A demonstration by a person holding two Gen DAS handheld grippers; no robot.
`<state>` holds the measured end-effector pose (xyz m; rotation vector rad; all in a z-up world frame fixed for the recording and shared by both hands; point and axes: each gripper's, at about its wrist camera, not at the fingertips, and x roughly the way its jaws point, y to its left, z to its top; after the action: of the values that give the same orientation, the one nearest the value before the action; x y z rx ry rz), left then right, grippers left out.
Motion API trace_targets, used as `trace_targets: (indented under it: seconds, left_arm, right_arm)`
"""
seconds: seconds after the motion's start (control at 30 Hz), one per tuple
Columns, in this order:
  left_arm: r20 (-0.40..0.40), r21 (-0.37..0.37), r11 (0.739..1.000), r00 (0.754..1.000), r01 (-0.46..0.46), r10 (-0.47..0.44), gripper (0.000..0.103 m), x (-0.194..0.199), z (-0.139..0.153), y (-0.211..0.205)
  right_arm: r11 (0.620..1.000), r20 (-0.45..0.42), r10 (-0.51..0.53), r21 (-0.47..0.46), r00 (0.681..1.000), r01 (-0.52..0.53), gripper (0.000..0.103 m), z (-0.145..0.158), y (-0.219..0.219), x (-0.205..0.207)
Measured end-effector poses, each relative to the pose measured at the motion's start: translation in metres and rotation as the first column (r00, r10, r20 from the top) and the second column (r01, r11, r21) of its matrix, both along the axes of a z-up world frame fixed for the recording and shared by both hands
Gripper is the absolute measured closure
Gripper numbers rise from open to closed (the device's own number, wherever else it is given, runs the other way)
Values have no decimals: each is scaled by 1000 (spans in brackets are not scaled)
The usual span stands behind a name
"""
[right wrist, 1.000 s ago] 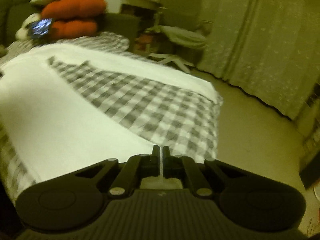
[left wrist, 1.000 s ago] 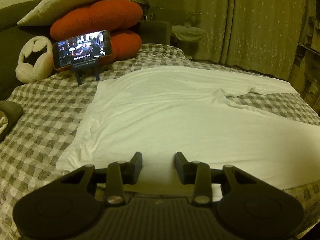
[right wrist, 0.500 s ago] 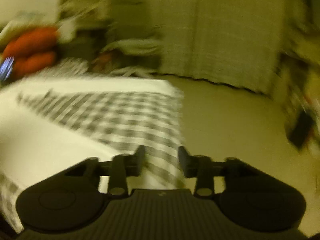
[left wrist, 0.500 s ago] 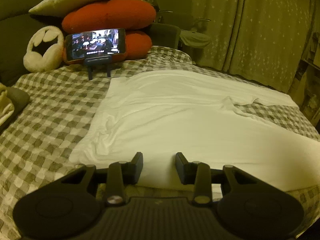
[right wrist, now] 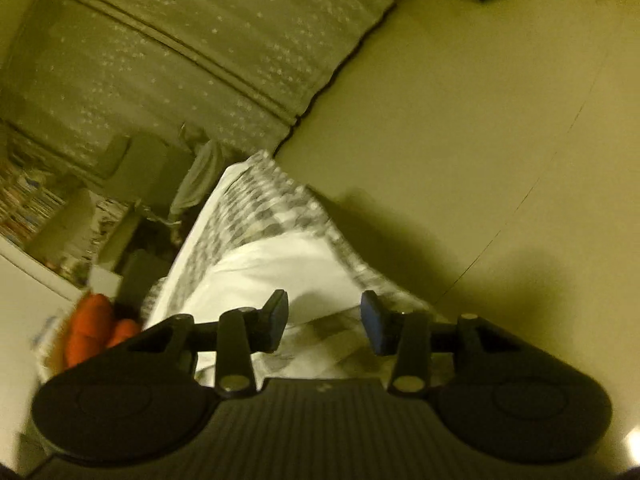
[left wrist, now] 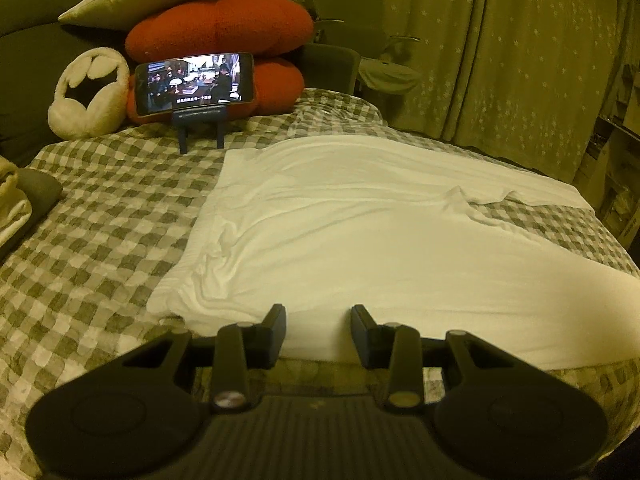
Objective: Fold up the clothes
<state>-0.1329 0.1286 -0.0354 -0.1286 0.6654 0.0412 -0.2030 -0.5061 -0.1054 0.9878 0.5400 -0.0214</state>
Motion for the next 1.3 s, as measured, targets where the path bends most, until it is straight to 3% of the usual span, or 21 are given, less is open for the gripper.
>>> trace_targets:
  seconds: [0.03, 0.07, 0.3, 0.53, 0.63, 0.73, 0.83, 0.93, 1.07, 1.2, 1.3]
  left_arm:
    - [0, -2, 1000, 1000, 0, 0, 66, 0, 0, 0]
    - [-1, -3, 1000, 1000, -1, 1, 66, -1, 0, 1]
    - [-5, -10, 1000, 1000, -1, 1, 66, -2, -1, 4]
    - [0, -42, 999, 1000, -8, 8, 66, -6, -1, 11]
    - [6, -72, 997, 999, -34, 34, 66, -15, 2, 24]
    - [12, -74, 994, 997, -79, 80, 67, -25, 7, 38]
    - [14, -94, 986, 991, -135, 137, 67, -36, 9, 57]
    - [4, -145, 966, 976, -215, 218, 67, -46, 8, 81]
    - [-19, -265, 908, 943, -325, 332, 69, -54, 1, 112]
    - [-22, -412, 859, 946, -304, 324, 69, -45, -4, 122]
    - [-53, -480, 825, 949, -298, 312, 66, -29, -10, 121]
  right_arm:
    - [1000, -14, 2, -21, 1000, -3, 75, 3, 3, 2]
    - [998, -25, -1, -56, 1000, -1, 101, 6, 6, 4]
    - [973, 3, -88, -215, 996, 87, 100, 23, 18, -2]
    - [949, -44, -63, -311, 997, 46, 100, 6, 31, 15]
    - [911, -82, -78, -411, 994, 38, 98, 9, 39, 19]
    - [893, -81, -126, -444, 989, 78, 91, 13, 33, 17]
    - [876, -69, -163, -469, 984, 112, 90, 18, 28, 14]
    - [868, -49, -180, -477, 983, 135, 90, 23, 27, 12]
    - [859, -29, -187, -490, 982, 149, 90, 27, 35, 16]
    - [854, -2, -162, -502, 987, 139, 90, 37, 55, 19]
    - [845, 25, -108, -524, 994, 105, 90, 45, 76, 25]
